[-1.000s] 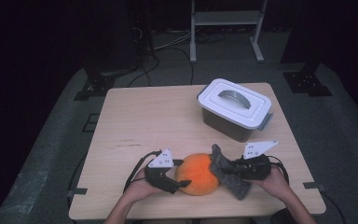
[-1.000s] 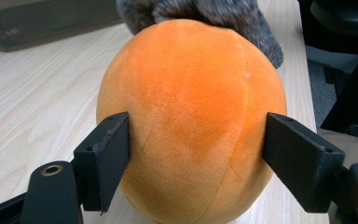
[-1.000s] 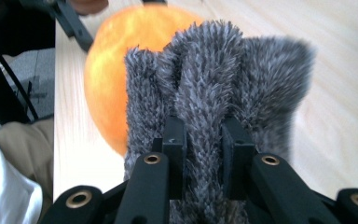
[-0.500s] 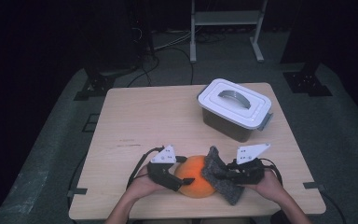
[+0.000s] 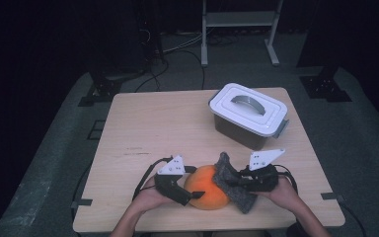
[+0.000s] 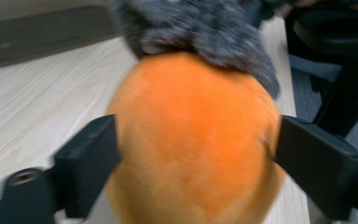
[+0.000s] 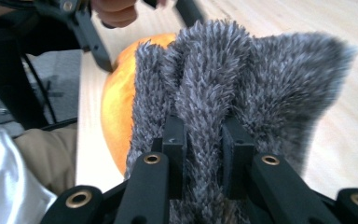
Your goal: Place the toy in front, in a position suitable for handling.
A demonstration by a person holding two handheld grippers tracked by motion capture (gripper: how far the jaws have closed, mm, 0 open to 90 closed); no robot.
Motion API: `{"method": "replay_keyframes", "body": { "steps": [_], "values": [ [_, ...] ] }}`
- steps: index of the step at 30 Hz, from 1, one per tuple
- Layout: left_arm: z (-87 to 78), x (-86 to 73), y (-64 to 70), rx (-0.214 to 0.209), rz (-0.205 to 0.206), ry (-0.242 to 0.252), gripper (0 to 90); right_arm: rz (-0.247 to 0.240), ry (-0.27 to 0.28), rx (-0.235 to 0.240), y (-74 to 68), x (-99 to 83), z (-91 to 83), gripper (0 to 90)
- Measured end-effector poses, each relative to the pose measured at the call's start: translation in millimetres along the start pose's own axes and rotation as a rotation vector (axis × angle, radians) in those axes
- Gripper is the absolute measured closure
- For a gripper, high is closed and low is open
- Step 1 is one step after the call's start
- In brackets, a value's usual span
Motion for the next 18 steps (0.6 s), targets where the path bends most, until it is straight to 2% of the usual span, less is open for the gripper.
{"method": "replay_keyframes", "body": {
  "steps": [3,5,7,8,9,12,15,16,18],
  "values": [
    [6.1,-1.1,-0.6,-0.011,-0.020,-0.018,9.6,0.012,-0.004,0.009,-0.6,-5.1,-1.7,73.9],
    [10.0,-2.0,-0.1,-0.020,-0.021,-0.025,19.1,0.010,-0.007,0.005,0.1,-6.5,-3.2,73.9],
    [7.4,0.6,0.8,0.007,0.065,-0.034,33.0,0.000,-0.021,-0.009,1.9,-6.4,-4.9,73.9],
    [7.4,0.6,0.8,0.007,0.065,-0.034,38.2,0.000,-0.021,-0.009,1.9,-6.4,-4.9,73.9],
    [5.7,3.8,0.4,0.027,0.101,-0.028,40.8,-0.004,-0.022,-0.013,3.8,-4.7,-7.6,74.0],
    [5.6,6.9,-0.8,0.037,0.126,-0.018,42.0,-0.004,-0.019,-0.019,5.9,-1.7,-10.1,74.1],
    [3.0,14.0,-4.5,0.063,0.183,0.008,42.6,-0.012,-0.002,-0.039,10.1,6.5,-13.3,74.1],
    [2.5,16.5,-5.3,0.065,0.207,0.003,42.5,-0.009,0.028,-0.041,13.3,14.9,-15.3,74.1],
    [3.6,16.1,-5.7,0.061,0.209,-0.007,40.9,0.000,0.047,-0.042,17.5,20.9,-14.7,74.1]
  ]
}}
Point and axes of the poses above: each handheld gripper's, and its own axes: z roughly forward along the jaws, x roughly out of its top, y roughly to its right, the point moved 8 cm from there along z, roughly forward along the jaws, and after that the axes turned 5 degrees about z, right-handed, at the moved point
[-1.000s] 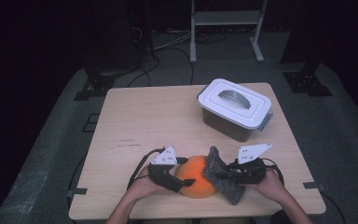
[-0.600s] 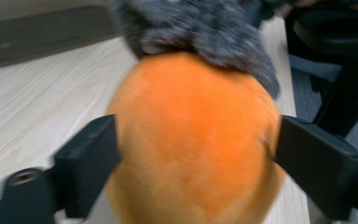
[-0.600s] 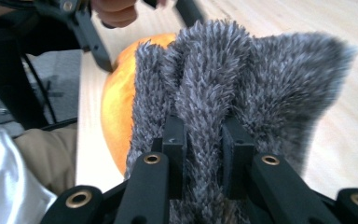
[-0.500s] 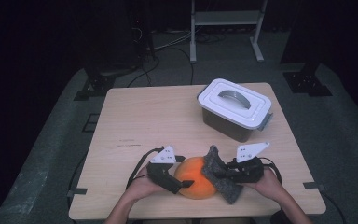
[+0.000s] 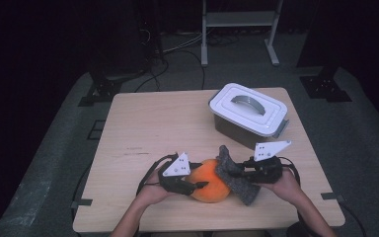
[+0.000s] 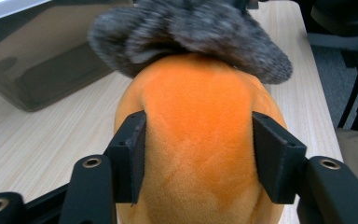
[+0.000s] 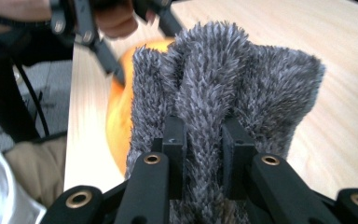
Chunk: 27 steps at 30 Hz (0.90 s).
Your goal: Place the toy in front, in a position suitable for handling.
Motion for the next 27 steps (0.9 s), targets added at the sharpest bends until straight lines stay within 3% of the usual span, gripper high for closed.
{"method": "replay_keyframes", "body": {
  "steps": [3,4,5,6,7,8,9,10,13,14,15,16,17,18,27],
  "values": [
    [0.8,-3.1,-0.6,-0.007,-0.042,-0.003,36.2,0.003,-0.013,0.000,2.5,-0.4,5.8,74.1],
    [0.3,-5.3,-1.5,-0.009,-0.062,-0.006,27.0,0.002,-0.027,0.010,-0.2,-3.7,12.4,74.2],
    [-1.8,-8.5,-3.5,-0.017,-0.130,0.009,22.8,-0.002,-0.028,0.013,-2.5,-5.0,14.9,74.1],
    [-1.8,-8.5,-3.5,-0.017,-0.130,0.009,18.7,-0.002,-0.028,0.013,-2.5,-5.0,14.9,74.1],
    [-3.1,-9.5,-4.9,-0.026,-0.169,0.017,18.7,-0.001,-0.027,0.020,-5.8,-6.0,16.8,74.2],
    [-2.5,-12.5,-6.8,-0.047,-0.233,0.003,10.9,-0.018,-0.034,0.029,-12.7,-6.8,19.4,74.2],
    [-2.5,-12.5,-6.8,-0.047,-0.233,0.003,9.2,-0.018,-0.034,0.029,-12.7,-6.8,19.4,74.2],
    [1.3,-16.2,-5.3,-0.078,-0.262,-0.023,8.9,-0.043,-0.045,0.030,-19.4,-5.4,20.3,74.2],
    [5.0,-19.3,-3.3,-0.087,-0.272,-0.041,9.5,-0.066,-0.055,0.026,-24.3,-4.5,21.2,74.2],
    [3.9,-19.6,-1.7,-0.072,-0.233,-0.036,22.9,-0.069,-0.062,0.022,-24.4,-6.1,20.5,74.3],
    [3.9,-19.6,-1.7,-0.072,-0.233,-0.036,28.0,-0.069,-0.062,0.022,-24.4,-6.1,20.5,74.3],
    [1.5,-18.6,-0.6,-0.052,-0.186,-0.032,33.9,-0.052,-0.047,0.027,-21.4,-9.0,17.4,74.3],
    [1.5,-18.6,-0.6,-0.052,-0.186,-0.032,36.4,-0.044,-0.040,0.031,-20.0,-10.6,16.2,74.4],
    [0.2,-18.5,0.0,-0.043,-0.157,-0.035,37.9,-0.032,-0.035,0.034,-17.5,-14.2,14.3,74.5],
    [-4.7,-23.9,5.2,-0.040,-0.168,-0.002,36.7,0.046,-0.062,0.004,-1.8,-42.3,2.6,74.4]
  ]
}}
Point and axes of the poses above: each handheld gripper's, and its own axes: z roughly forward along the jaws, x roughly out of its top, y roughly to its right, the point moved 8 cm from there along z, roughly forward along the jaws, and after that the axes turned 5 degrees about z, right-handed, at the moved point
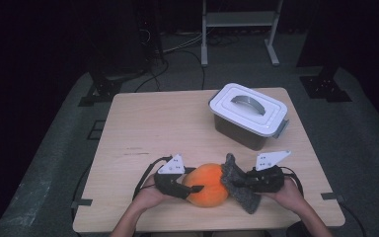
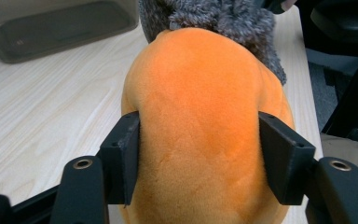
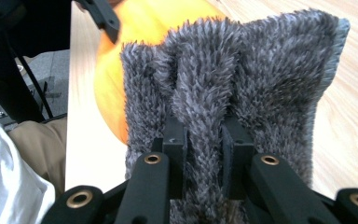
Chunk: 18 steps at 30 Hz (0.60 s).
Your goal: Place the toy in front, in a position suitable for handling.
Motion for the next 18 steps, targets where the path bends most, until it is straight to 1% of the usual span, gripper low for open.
{"method": "replay_keyframes", "body": {
  "steps": [2,3,4,5,6,7,8,9,10,11,12,13,14,15,16,17,18],
  "values": [
    [-1.6,-1.9,2.2,-0.012,0.003,0.001,34.5,-0.003,0.007,-0.008,-0.6,3.3,-3.0,74.4],
    [-3.5,-2.8,4.2,-0.022,0.001,0.001,31.9,-0.015,0.029,-0.007,-3.8,11.9,-4.6,74.4],
    [-3.5,-2.8,4.2,-0.022,0.001,0.001,30.4,-0.015,0.029,-0.007,-3.8,11.9,-4.6,74.4],
    [-5.2,-3.1,5.2,-0.026,-0.003,-0.003,28.1,-0.033,0.037,0.005,-8.0,19.5,-2.4,74.4],
    [-5.2,-3.1,5.2,-0.026,-0.003,-0.003,25.5,-0.039,0.034,0.010,-9.7,20.8,0.0,74.4],
    [-6.1,-3.1,4.5,-0.028,-0.011,-0.010,25.5,-0.039,0.034,0.010,-9.7,20.8,0.0,74.4],
    [-6.9,-3.1,3.2,-0.028,-0.025,-0.017,20.7,-0.055,0.019,0.011,-12.0,20.9,4.5,74.4],
    [-7.1,-3.0,0.0,-0.029,-0.047,-0.025,12.8,-0.065,0.005,0.017,-14.5,18.9,10.9,74.3],
    [-7.1,-3.0,0.0,-0.029,-0.047,-0.025,10.2,-0.065,0.005,0.017,-14.5,18.9,10.9,74.3],
    [-6.2,-3.1,-1.7,-0.029,-0.059,-0.027,8.6,-0.067,0.003,0.024,-15.4,15.8,13.2,74.2],
    [-3.2,-3.4,-3.5,-0.044,-0.088,-0.032,7.6,-0.062,0.004,0.028,-15.4,14.0,12.7,74.2],
    [-3.2,-3.4,-3.5,-0.044,-0.088,-0.032,7.7,-0.062,0.004,0.028,-15.4,14.0,12.7,74.2],
    [-0.3,-3.8,-3.2,-0.065,-0.108,-0.035,7.7,-0.057,0.004,0.031,-15.2,12.1,12.2,74.2],
    [1.2,-4.2,-3.0,-0.072,-0.106,-0.039,13.7,-0.046,0.004,0.034,-14.7,9.0,10.5,74.1],
    [1.7,-2.9,-2.1,-0.053,-0.060,-0.036,20.7,-0.046,0.005,0.031,-13.8,8.3,9.8,74.2],
    [1.7,-2.9,-2.1,-0.053,-0.060,-0.036,27.1,-0.043,0.003,0.027,-12.9,8.0,8.8,74.2],
    [1.0,-1.4,-2.2,-0.041,-0.037,-0.035,27.1,-0.043,0.003,0.027,-12.9,8.0,8.8,74.2]
  ]
}}
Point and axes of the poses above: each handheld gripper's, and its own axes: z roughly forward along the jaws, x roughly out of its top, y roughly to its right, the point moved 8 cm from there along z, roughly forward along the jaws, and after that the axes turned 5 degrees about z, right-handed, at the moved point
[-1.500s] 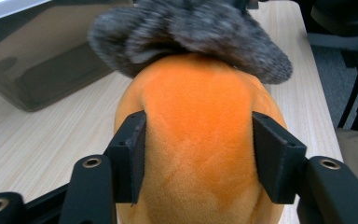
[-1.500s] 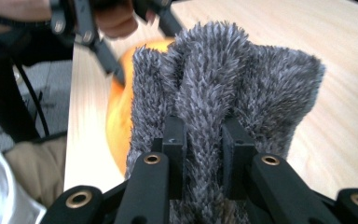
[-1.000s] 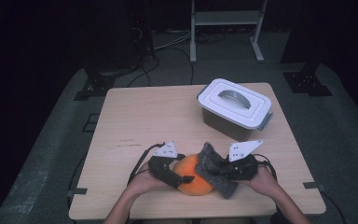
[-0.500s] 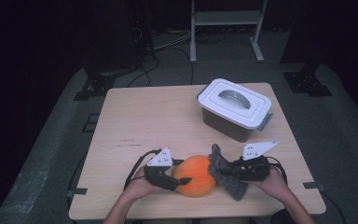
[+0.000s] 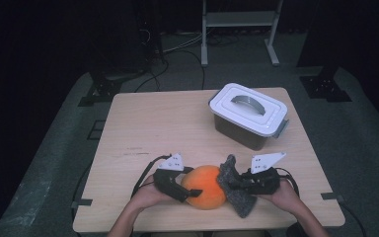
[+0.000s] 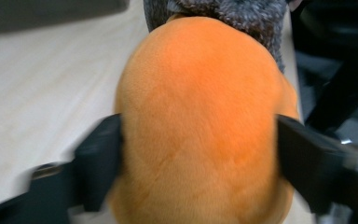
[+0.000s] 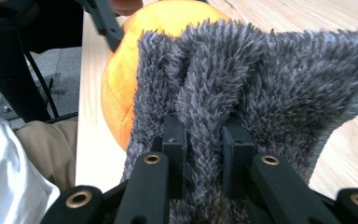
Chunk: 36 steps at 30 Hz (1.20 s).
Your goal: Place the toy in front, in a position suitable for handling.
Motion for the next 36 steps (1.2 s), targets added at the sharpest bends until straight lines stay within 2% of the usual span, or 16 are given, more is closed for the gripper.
{"method": "replay_keyframes", "body": {
  "steps": [1,3,4,5,9,13,14,15,16,17,20,22,23,25,31,36],
  "values": [
    [-2.0,4.0,-1.2,0.034,0.044,0.009,35.2,0.002,0.001,-0.008,2.2,2.0,-2.7,74.4],
    [-4.0,9.5,-3.2,0.086,0.097,0.034,37.4,-0.002,0.010,-0.022,5.3,5.6,-5.6,74.5],
    [-4.0,9.5,-3.2,0.086,0.097,0.034,37.7,-0.003,0.019,-0.036,7.5,9.4,-8.2,74.5],
    [-5.4,14.5,-6.3,0.124,0.139,0.052,37.9,-0.004,0.031,-0.045,9.4,13.5,-10.4,74.5],
    [-1.1,16.2,-7.4,0.124,0.166,0.042,37.6,0.001,0.075,-0.046,12.1,27.4,-13.5,74.6],
    [-0.4,10.9,-8.9,0.100,0.106,0.042,28.0,0.003,0.062,-0.033,12.2,26.7,-2.9,74.7],
    [-1.1,9.8,-9.0,0.091,0.078,0.049,24.3,0.011,0.061,-0.021,12.0,24.5,-1.3,74.7],
    [-3.8,8.6,-10.6,0.072,0.025,0.061,16.5,0.005,0.048,-0.015,9.4,19.5,1.9,74.7],
    [-3.8,8.6,-10.6,0.072,0.025,0.061,14.3,0.005,0.048,-0.015,9.4,19.5,1.9,74.7],
    [-5.1,8.9,-11.8,0.068,0.000,0.070,11.3,-0.001,0.037,-0.007,4.7,15.4,3.8,74.7],
    [-3.5,7.3,-14.2,0.033,-0.068,0.052,9.3,-0.013,0.033,-0.004,1.4,14.1,3.6,74.6],
    [-1.0,5.8,-13.0,0.033,-0.055,0.046,17.1,-0.019,0.025,-0.008,0.5,13.3,2.8,74.6],
    [-1.0,4.1,-11.3,0.042,-0.028,0.039,20.9,-0.012,0.024,-0.007,1.2,11.2,2.0,74.6],
    [-1.5,3.7,-10.7,0.040,-0.026,0.041,24.0,-0.009,0.027,-0.005,2.3,9.7,1.7,74.6],
    [-5.5,-1.7,-7.8,0.043,-0.009,0.042,26.5,0.038,-0.013,-0.012,12.0,-9.3,-1.5,74.6],
    [-7.7,-6.2,-3.2,0.045,0.020,0.045,26.7,0.043,0.012,-0.026,13.6,-1.9,-10.2,74.5]
  ]
}}
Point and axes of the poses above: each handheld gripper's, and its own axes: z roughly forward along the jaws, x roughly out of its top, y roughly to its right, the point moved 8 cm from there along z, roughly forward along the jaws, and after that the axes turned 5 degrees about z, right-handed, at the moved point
